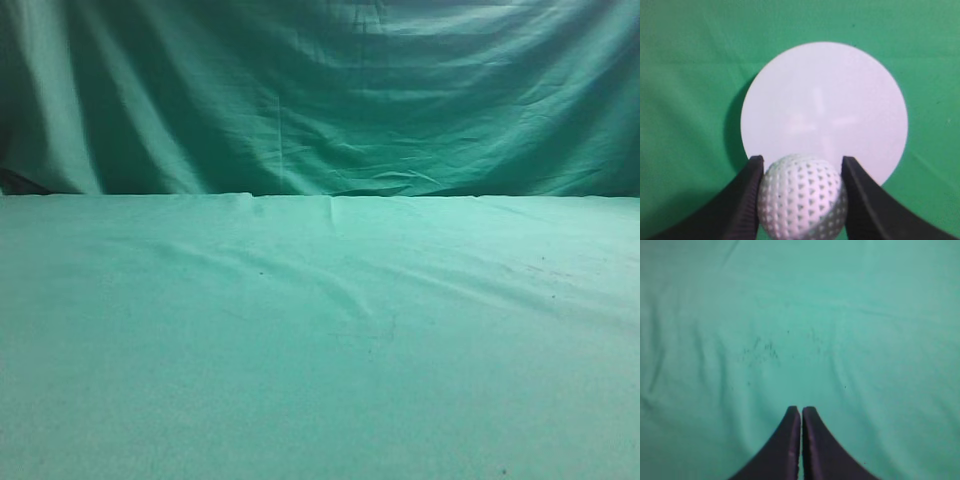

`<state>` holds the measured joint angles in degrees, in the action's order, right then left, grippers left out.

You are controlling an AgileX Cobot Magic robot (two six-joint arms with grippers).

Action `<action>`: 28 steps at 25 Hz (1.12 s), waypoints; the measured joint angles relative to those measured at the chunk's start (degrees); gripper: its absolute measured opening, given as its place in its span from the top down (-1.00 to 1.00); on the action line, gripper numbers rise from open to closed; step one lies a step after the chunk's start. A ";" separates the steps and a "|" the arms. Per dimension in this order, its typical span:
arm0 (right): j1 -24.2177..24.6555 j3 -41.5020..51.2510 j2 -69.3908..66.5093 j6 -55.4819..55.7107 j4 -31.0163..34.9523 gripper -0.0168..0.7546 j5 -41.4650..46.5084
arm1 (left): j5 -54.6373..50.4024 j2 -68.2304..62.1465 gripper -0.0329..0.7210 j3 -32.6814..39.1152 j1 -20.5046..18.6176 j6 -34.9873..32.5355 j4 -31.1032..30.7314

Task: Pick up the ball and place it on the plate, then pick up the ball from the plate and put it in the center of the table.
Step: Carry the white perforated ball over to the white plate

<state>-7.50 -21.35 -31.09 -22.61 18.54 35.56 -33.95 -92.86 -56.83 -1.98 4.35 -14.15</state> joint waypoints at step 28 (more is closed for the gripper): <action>0.00 -4.53 -9.05 -2.69 2.72 0.96 2.76 | 1.01 -6.82 0.10 -5.61 0.00 11.91 -9.14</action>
<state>-7.50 -25.88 -40.14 -25.30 21.26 38.32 -32.94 -99.69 -62.44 -1.98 16.26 -23.29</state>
